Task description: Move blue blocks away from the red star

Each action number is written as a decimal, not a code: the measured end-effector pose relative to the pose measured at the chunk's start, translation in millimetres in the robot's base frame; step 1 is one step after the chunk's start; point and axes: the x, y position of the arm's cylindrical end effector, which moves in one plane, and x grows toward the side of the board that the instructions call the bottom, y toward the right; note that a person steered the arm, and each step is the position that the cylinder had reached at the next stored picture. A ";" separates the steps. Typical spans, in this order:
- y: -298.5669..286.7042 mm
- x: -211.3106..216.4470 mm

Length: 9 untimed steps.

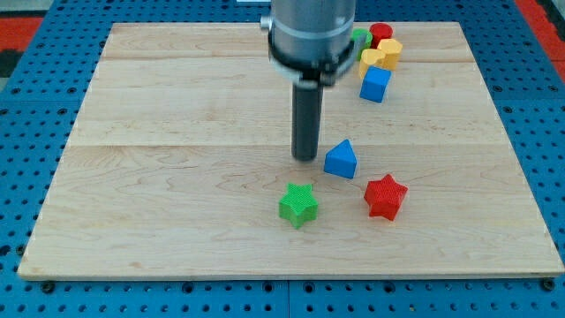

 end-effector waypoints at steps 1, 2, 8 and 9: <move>2.4 54.4; 49.4 43.6; 89.0 -31.1; 110.3 -23.4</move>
